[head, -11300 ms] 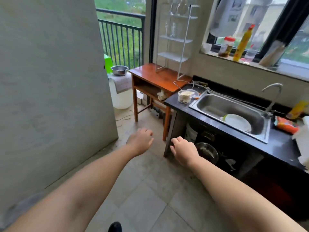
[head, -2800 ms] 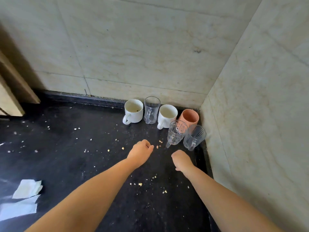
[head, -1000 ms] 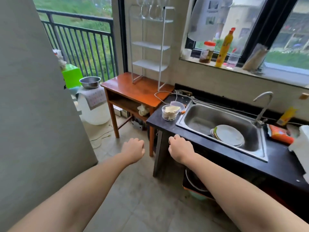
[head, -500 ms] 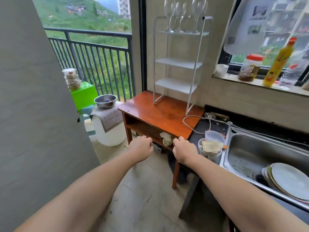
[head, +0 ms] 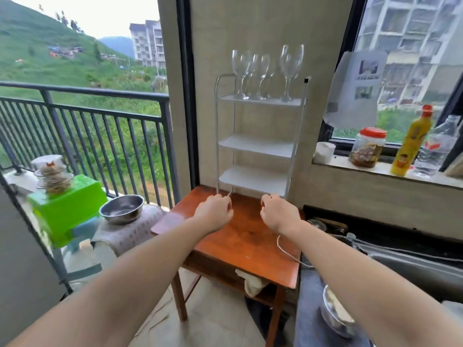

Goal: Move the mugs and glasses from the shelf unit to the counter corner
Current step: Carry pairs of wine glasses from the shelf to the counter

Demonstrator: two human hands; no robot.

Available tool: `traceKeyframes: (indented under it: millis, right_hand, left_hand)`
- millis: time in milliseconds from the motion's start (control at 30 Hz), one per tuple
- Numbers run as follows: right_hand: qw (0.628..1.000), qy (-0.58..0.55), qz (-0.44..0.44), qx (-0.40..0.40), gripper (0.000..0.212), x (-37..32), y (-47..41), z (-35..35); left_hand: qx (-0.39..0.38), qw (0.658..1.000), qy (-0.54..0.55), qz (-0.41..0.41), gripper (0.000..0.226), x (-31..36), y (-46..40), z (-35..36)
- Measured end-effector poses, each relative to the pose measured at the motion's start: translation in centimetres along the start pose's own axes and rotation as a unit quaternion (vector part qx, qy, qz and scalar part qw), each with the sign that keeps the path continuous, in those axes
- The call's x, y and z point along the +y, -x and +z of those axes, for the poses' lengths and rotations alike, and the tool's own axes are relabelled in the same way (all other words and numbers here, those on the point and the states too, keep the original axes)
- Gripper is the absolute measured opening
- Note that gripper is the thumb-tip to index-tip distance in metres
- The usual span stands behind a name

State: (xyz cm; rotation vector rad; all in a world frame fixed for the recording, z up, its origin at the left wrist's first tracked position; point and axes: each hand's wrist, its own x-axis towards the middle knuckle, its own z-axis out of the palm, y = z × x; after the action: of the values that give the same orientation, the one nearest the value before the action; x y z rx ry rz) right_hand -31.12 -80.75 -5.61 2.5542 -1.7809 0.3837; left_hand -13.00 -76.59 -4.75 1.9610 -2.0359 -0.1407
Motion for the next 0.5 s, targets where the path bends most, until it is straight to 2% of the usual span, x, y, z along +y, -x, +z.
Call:
traceKeyframes:
  millis: [267, 500]
  right_hand:
    - [0.992, -0.045, -0.003, 0.120, 0.024, 0.6, -14.2, -8.1]
    - [0.963, -0.143, 0.019, 0.228, 0.023, 1.0, -21.2, -15.5]
  left_hand:
    - [0.085, 0.994, 0.024, 0.070, 0.031, 3.4, -15.6, -7.9]
    - [0.153, 0.975, 0.124, 0.102, 0.023, 5.7, -24.5, -13.8]
